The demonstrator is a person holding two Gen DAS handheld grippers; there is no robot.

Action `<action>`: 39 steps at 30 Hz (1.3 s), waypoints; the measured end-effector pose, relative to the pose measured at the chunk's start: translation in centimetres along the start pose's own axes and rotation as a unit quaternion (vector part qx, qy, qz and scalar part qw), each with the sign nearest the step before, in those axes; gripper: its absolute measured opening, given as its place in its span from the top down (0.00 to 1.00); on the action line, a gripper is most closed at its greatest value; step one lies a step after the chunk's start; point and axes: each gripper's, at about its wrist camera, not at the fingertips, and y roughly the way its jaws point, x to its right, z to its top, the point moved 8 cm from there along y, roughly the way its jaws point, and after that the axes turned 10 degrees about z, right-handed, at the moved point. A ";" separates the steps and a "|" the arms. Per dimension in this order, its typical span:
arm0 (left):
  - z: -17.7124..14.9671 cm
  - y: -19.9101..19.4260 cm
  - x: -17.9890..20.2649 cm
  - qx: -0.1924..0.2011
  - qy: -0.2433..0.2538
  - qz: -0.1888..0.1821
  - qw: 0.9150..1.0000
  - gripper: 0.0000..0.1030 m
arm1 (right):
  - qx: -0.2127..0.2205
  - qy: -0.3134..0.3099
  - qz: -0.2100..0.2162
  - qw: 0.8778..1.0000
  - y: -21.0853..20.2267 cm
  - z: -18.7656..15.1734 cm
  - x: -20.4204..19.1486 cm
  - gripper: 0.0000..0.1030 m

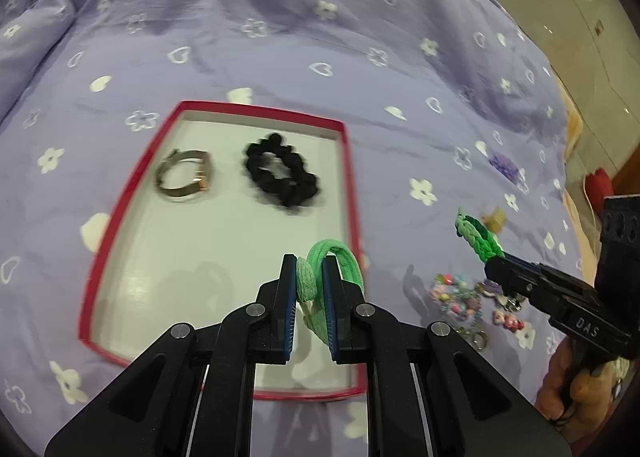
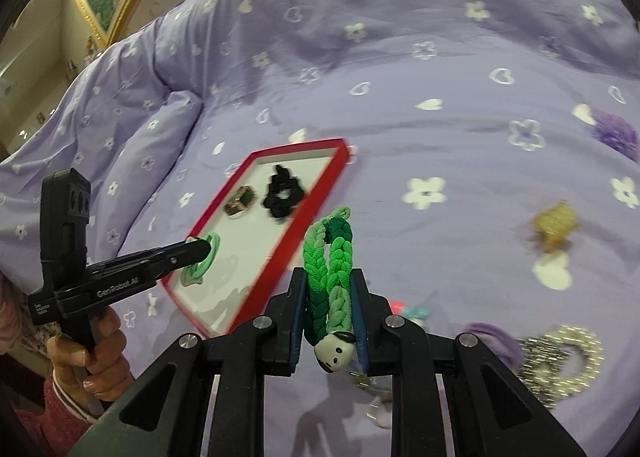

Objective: Organize jewelry
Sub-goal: 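Place the green hair tie and braided keychain in the tray, open both tools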

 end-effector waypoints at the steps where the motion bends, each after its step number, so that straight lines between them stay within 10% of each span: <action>1: 0.1 0.0 -0.6 0.001 -0.004 0.003 1.000 0.89 | -0.001 -0.002 0.005 1.000 0.4 0.1 -0.5 0.80; 39: 2.6 9.4 -9.8 -0.066 -0.034 0.072 0.995 0.89 | -0.099 -0.058 -0.007 0.993 16.7 1.8 -4.3 0.77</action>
